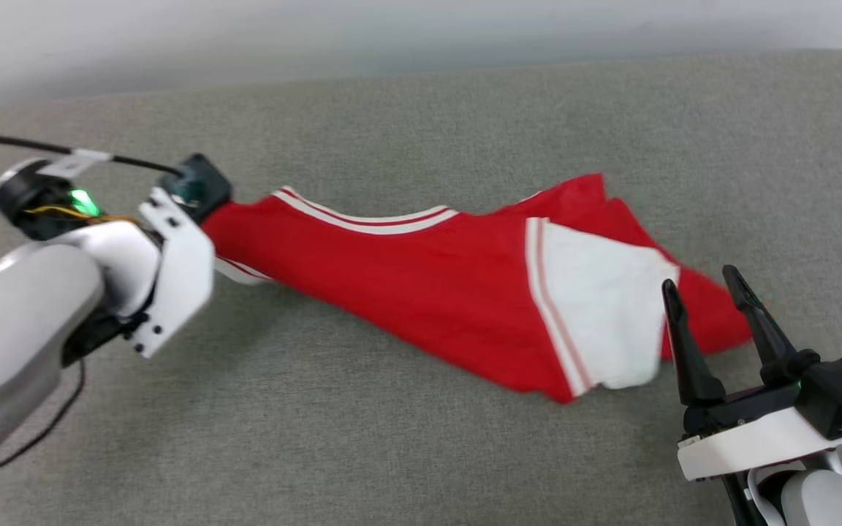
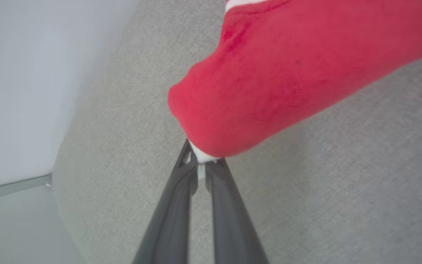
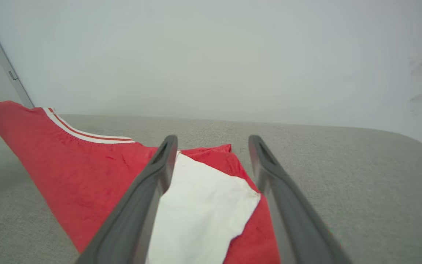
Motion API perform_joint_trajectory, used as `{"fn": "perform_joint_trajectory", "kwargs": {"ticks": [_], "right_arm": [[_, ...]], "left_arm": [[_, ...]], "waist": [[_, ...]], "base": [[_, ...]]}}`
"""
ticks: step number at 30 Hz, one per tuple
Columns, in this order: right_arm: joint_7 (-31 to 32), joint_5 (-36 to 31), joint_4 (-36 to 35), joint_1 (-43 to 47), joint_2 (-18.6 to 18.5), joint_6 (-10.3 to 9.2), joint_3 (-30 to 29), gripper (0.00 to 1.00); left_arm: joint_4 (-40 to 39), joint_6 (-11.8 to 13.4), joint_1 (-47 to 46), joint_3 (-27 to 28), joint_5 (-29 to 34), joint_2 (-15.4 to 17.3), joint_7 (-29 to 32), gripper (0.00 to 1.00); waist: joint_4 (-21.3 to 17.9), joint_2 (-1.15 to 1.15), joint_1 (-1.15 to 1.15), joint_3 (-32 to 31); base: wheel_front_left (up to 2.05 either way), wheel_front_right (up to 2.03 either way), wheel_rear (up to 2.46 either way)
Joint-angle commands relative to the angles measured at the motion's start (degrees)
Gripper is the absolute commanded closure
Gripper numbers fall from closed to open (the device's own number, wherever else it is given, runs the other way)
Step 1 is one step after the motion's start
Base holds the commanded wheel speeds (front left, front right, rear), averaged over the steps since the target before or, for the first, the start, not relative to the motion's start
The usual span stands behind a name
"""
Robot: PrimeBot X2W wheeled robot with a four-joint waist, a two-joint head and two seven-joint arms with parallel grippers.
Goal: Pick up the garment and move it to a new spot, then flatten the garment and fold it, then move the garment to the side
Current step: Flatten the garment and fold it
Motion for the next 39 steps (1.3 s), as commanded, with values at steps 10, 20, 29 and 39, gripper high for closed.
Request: {"fn": "perform_joint_trajectory", "kwargs": {"ticks": [10, 20, 29, 39], "right_arm": [[0.84, 0.5, -0.48, 2.83, 0.05, -0.04, -0.47, 0.0], [1.68, 0.74, -0.09, 4.77, 0.18, -0.03, -0.95, 0.0], [1.44, 1.17, 0.42, 6.55, 1.21, -0.03, -0.83, 0.0], [1.0, 1.23, 0.15, 5.78, 1.51, -0.03, -0.41, 0.0]], "left_arm": [[4.81, 6.84, 16.42, -0.05, -3.35, 5.06, -12.14, 1.0], [9.05, 7.53, 24.68, 0.7, -8.74, 1.81, -18.3, 0.0], [1.15, 8.03, 17.65, 3.8, -8.02, 7.32, -16.23, 0.0], [-8.31, 8.51, 7.06, 6.59, -6.16, 9.78, -7.69, 0.0]], "waist": [[0.99, 0.0, 0.0, -1.29], [2.56, 0.0, 0.0, -3.69], [3.79, 0.0, 0.0, -7.08], [2.44, 0.0, 0.0, -6.62]], "base": [[0.0, 0.0, 0.0], [0.0, 0.0, 0.0], [0.0, 0.0, 0.0], [0.0, 0.0, 0.0]]}}
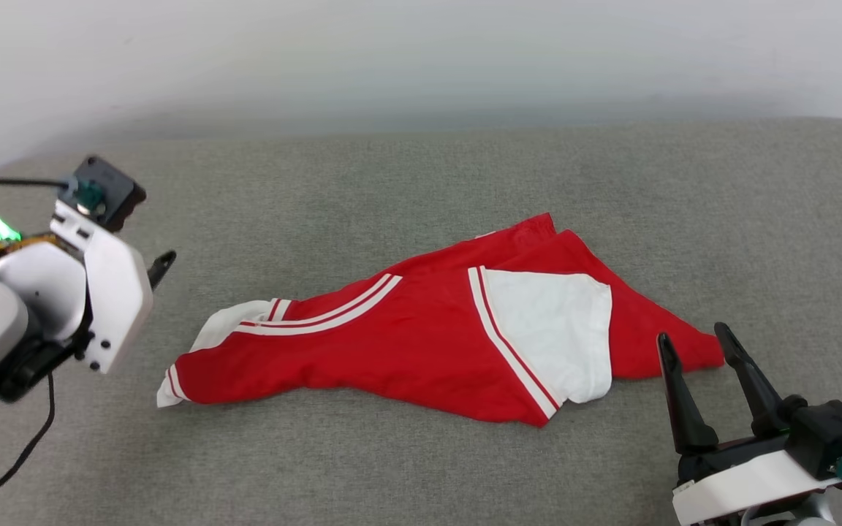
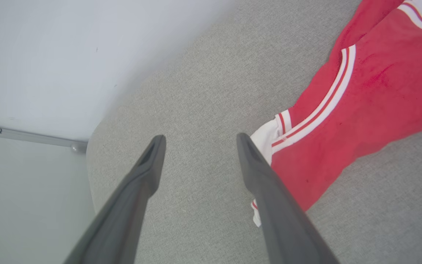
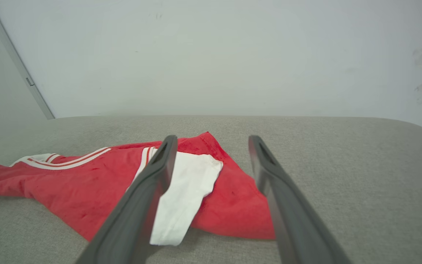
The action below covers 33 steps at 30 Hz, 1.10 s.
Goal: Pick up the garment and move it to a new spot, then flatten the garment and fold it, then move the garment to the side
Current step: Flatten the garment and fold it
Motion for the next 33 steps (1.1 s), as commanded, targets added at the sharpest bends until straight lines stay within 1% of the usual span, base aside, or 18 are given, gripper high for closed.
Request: {"fn": "perform_joint_trajectory", "kwargs": {"ticks": [1, 3, 4, 5, 7, 8, 12, 14, 18, 22, 29, 30, 31, 33], "right_arm": [[-0.21, 0.17, -0.19, -0.64, 0.02, -0.02, 0.22, 0.0], [-0.26, 0.17, -0.22, -1.22, -0.09, -0.02, 0.49, 0.0], [-0.26, 0.17, -0.22, -1.22, -0.09, -0.02, 0.49, 0.0], [-0.34, 0.14, -0.18, -2.07, -0.18, -0.02, 0.82, 0.0], [-0.43, -0.05, -0.19, -2.47, -0.21, -0.02, 1.02, 0.0], [-0.43, -0.05, -0.19, -2.47, -0.21, -0.02, 1.02, 0.0], [-0.67, -0.08, -0.1, -3.72, -0.25, -0.02, 1.26, 0.0], [-0.77, -0.15, -0.13, -4.42, -0.14, -0.02, 1.33, 0.0], [-1.15, -0.29, -0.02, -5.73, 0.23, -0.02, 1.66, 0.0], [-1.37, -0.37, 0.33, -6.97, 0.3, -0.02, 2.33, 0.0], [-1.86, -0.48, 0.69, -7.92, 0.22, -0.02, 2.47, 0.0], [-1.89, -0.48, 0.74, -7.9, 0.24, -0.02, 2.45, 0.0], [-1.86, -0.45, 0.79, -7.86, 0.25, -0.02, 2.4, 0.0], [-1.95, -0.44, 0.88, -7.63, 0.25, -0.02, 2.32, 0.0]], "left_arm": [[-0.12, -0.7, -2.23, 0.31, 0.07, -0.85, 2.03, 0.0], [0.82, -1.64, -3.72, -0.34, -0.03, -1.39, 5.15, 0.0], [0.82, -1.64, -3.72, -0.34, -0.03, -1.39, 5.15, 0.0], [2.15, -2.83, -4.88, -0.93, -1.08, -1.95, 8.7, 0.0], [3.59, -3.98, -5.62, -1.58, -2.8, -2.49, 12.7, 0.0], [3.59, -3.98, -5.62, -1.58, -2.8, -2.49, 12.7, 0.0], [5.54, -5.35, -6.16, -2.36, -6.18, -3.42, 19.08, 0.0], [6.11, -5.73, -6.51, -2.93, -6.67, -3.56, 21.29, 0.0], [7.81, -6.2, -6.14, -3.84, -6.87, -4.4, 23.16, 0.0], [10.09, -6.85, -5.19, -4.97, -5.25, -5.11, 23.88, 0.0], [14.2, -8.1, -2.4, -6.58, -4.33, -7.05, 24.53, 0.0], [14.57, -8.37, -2.17, -6.73, -4.42, -7.26, 24.62, 0.84], [14.81, -8.46, -2.22, -6.85, -4.25, -7.44, 24.42, 1.0], [14.72, -8.76, -3.08, -6.83, -3.59, -7.33, 23.44, 1.0]], "waist": [[-0.72, 0.0, 0.0, 0.83], [-1.37, 0.0, 0.0, 1.59], [-1.37, 0.0, 0.0, 1.59], [-2.07, 0.0, 0.0, 2.43], [-2.8, 0.0, 0.0, 3.38], [-2.8, 0.0, 0.0, 3.38], [-4.26, 0.0, 0.0, 5.65], [-4.91, 0.0, 0.0, 6.9], [-6.21, 0.0, 0.0, 9.28], [-7.44, 0.0, 0.0, 11.28], [-8.29, 0.0, 0.0, 12.92], [-8.25, 0.0, 0.0, 12.95], [-8.19, 0.0, 0.0, 12.93], [-7.9, 0.0, 0.0, 12.74]], "base": [[0.0, 0.0, 0.0], [0.0, 0.0, 0.0], [0.0, 0.0, 0.0], [0.0, 0.0, 0.0], [0.0, 0.0, 0.0], [0.0, 0.0, 0.0], [0.0, 0.0, 0.0], [0.0, 0.0, 0.0], [0.0, 0.0, 0.0], [0.0, 0.0, 0.0], [0.0, 0.0, 0.0], [0.0, 0.0, 0.0], [0.0, 0.0, 0.0], [0.0, 0.0, 0.0]]}}
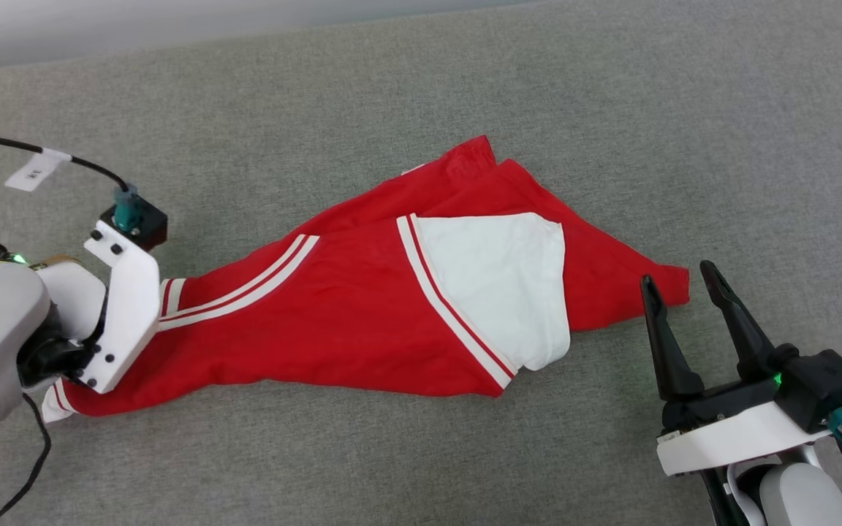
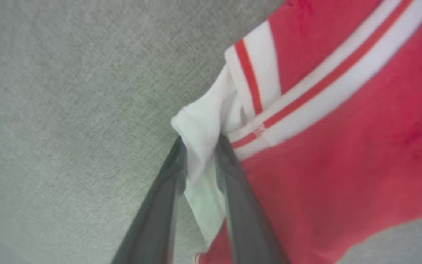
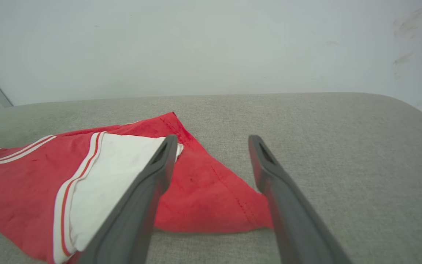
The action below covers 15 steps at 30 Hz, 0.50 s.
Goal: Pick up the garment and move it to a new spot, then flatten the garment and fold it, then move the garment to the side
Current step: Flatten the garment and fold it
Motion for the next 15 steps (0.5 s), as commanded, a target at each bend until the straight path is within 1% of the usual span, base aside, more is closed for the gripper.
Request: {"fn": "perform_joint_trajectory", "kwargs": {"ticks": [1, 5, 8, 11, 15], "right_arm": [[-0.3, -0.24, 0.06, -0.11, 0.12, -0.02, -0.01, 0.0], [-0.43, -0.01, -0.14, -0.11, 0.11, -0.02, -0.05, 0.0], [-0.47, 0.06, -0.29, -0.16, 0.1, -0.02, 0.13, 0.0], [-0.49, 0.1, -0.48, -0.51, 0.07, -0.03, 0.21, 0.0], [-0.53, 0.1, -0.53, -0.69, 0.35, -0.03, 0.29, 0.0]], "left_arm": [[0.4, -0.13, 0.91, -0.76, 0.81, -0.62, -1.26, 1.0], [-0.46, -0.39, -3.33, 1.0, 3.41, 0.8, -5.66, 1.0], [0.08, -0.13, -5.6, 1.09, 7.01, 2.12, -8.16, 1.0], [1.89, 1.37, -6.54, 1.78, 8.78, 2.73, -10.46, 1.0], [6.06, 3.84, -4.42, 1.69, 10.02, 2.06, -14.31, 1.0]], "waist": [[0.27, 0.0, 0.0, -0.24], [0.61, 0.0, 0.0, -0.83], [0.45, 0.0, 0.0, -0.95], [-0.1, 0.0, 0.0, -0.49], [-1.09, 0.0, 0.0, 0.59]], "base": [[0.0, 0.0, 0.0], [0.0, 0.0, 0.0], [0.0, 0.0, 0.0], [0.0, 0.0, 0.0], [0.0, 0.0, 0.0]]}}
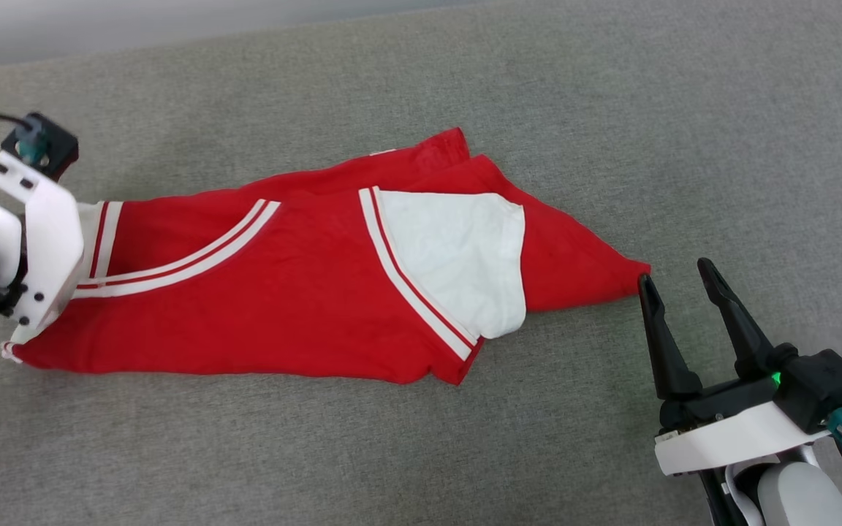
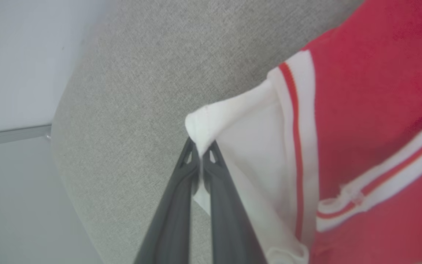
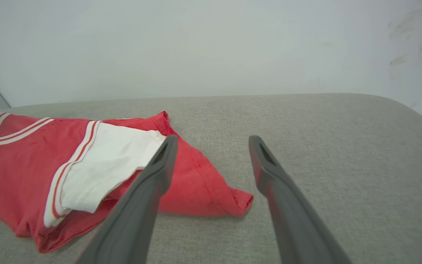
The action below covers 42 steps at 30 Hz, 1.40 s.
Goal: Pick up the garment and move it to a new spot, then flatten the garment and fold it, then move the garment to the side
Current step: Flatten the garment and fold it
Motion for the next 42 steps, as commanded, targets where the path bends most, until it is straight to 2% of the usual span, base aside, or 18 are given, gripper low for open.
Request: {"fn": "perform_joint_trajectory", "kwargs": {"ticks": [1, 7, 8, 9, 13, 16, 19, 22, 27, 30, 32, 36, 37, 42], "right_arm": [[-0.23, 0.01, -0.05, -0.68, 0.32, -0.02, 0.12, 0.0], [-0.3, -0.02, 0.5, -0.52, 0.52, -0.02, 0.28, 0.0], [-0.3, -0.01, 0.57, -0.44, 0.58, -0.03, 0.24, 0.0], [-0.31, 0.0, 0.66, -0.39, 0.64, -0.02, 0.26, 0.0], [-0.27, -0.04, 1.2, 0.41, 0.45, -0.02, 0.25, 0.0], [-0.28, 0.21, 1.37, 1.5, -0.04, -0.03, -0.5, 0.0], [-0.28, 0.24, 0.9, 2.57, -0.77, -0.02, -2.06, 0.0], [-0.14, 0.2, -0.04, 2.91, -1.89, -0.02, -3.95, 0.0], [1.93, -0.4, -2.78, -0.87, -6.41, -0.03, -5.01, 0.0], [5.3, 0.12, -3.96, -4.96, -10.67, -0.02, -3.8, 0.0], [8.92, 1.19, -4.12, -8.27, -14.2, -0.03, -2.03, 0.0], [19.54, 5.94, -3.26, -15.73, -21.97, -0.03, 5.19, 0.0], [19.54, 5.94, -3.26, -15.73, -21.97, -0.03, 5.19, 0.0], [36.37, 16.23, -2.47, -25.72, -30.98, -0.02, 18.15, 0.0]], "left_arm": [[2.03, 0.94, 1.95, 0.08, 0.05, -0.45, -1.67, 1.0], [7.9, 1.92, 6.13, 0.28, -1.21, -2.98, -7.91, 1.0], [8.57, 2.03, 6.47, 0.35, -0.89, -3.54, -9.55, 0.66], [8.99, 2.19, 6.54, 0.48, -0.41, -3.99, -11.81, 0.0], [10.12, 3.13, 7.78, 2.62, -0.61, -5.38, -22.04, 0.0], [8.89, 5.59, 9.11, 5.06, -0.97, -5.61, -30.93, 0.0], [5.78, 9.29, 11.45, 7.35, -1.21, -5.22, -38.95, 0.0], [0.19, 14.65, 14.46, 9.35, -1.37, -4.14, -44.25, 0.0], [-13.65, 26.16, 21.88, 14.1, -1.17, -2.12, -47.31, 0.0], [-22.02, 32.77, 27.76, 18.07, -0.33, -1.7, -47.63, 0.0], [-26.68, 36.15, 32.17, 20.8, 1.03, -2.26, -47.61, 0.0], [-32.06, 40.54, 40.84, 26.95, 4.12, -4.63, -47.58, 0.0], [-32.06, 40.54, 40.84, 26.95, 4.12, -4.63, -47.58, 0.0], [-34.93, 42.6, 49.98, 34.71, 9.3, -9.65, -47.59, 0.0]], "waist": [[-0.73, 0.0, 0.0, 0.67], [-1.14, 0.0, 0.0, 0.7], [-0.98, 0.0, 0.0, 0.38], [-0.83, 0.0, 0.0, -0.03], [-0.05, 0.0, 0.0, -2.73], [0.8, 0.0, 0.0, -5.45], [2.26, 0.0, 0.0, -8.21], [3.98, 0.0, 0.0, -10.4], [6.45, 0.0, 0.0, -12.11], [7.84, 0.0, 0.0, -12.34], [8.81, 0.0, 0.0, -12.25], [10.48, 0.0, 0.0, -11.55], [10.48, 0.0, 0.0, -11.55], [12.62, 0.0, 0.0, -9.63]], "base": [[0.0, 0.0, 0.0], [0.0, 0.0, 0.0], [0.0, 0.0, 0.0], [0.0, 0.0, 0.0], [0.0, 0.0, 0.0], [0.0, 0.0, 0.0], [0.0, 0.0, 0.0], [0.0, 0.0, 0.0], [0.0, 0.0, 0.0], [0.0, 0.0, 0.0], [0.0, 0.0, 0.0], [0.0, 0.0, 0.0], [0.0, 0.0, 0.0], [0.0, 0.0, 0.0]]}}
